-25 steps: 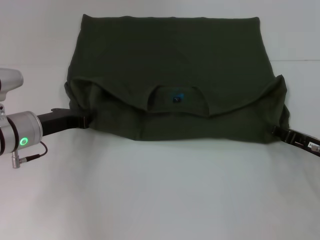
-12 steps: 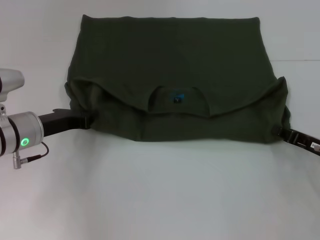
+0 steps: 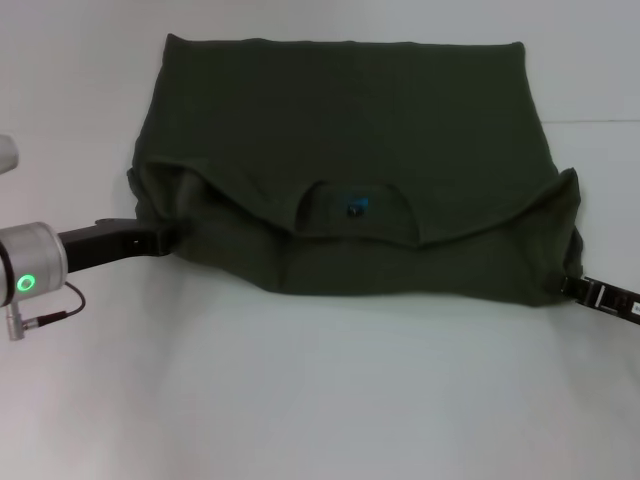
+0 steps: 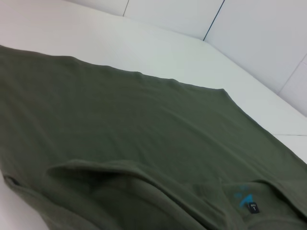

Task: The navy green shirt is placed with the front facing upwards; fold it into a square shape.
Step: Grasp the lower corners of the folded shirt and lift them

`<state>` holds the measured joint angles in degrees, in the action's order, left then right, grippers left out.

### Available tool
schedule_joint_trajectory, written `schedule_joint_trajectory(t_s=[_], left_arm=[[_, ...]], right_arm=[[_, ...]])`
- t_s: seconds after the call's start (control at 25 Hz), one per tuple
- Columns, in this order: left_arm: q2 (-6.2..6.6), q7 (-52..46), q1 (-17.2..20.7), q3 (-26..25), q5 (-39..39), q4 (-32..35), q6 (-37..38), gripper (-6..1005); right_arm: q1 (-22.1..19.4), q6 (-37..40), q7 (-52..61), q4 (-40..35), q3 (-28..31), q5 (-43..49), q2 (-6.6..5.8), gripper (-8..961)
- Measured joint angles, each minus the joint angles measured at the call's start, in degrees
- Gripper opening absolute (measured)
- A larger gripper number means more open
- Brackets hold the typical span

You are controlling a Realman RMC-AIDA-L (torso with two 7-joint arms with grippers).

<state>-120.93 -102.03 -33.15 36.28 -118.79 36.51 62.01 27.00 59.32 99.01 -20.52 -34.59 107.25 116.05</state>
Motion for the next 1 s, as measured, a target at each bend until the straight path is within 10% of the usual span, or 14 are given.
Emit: schedule_joint_trajectory(t_s=[1.0], left_arm=[[1.31,-15.37,8.27,-11.94,-20.16,11.90,31.98,33]], right_arm=[[-0.90,24.93,8.84,-5.22,-0.12,25.30,-5.22,62]])
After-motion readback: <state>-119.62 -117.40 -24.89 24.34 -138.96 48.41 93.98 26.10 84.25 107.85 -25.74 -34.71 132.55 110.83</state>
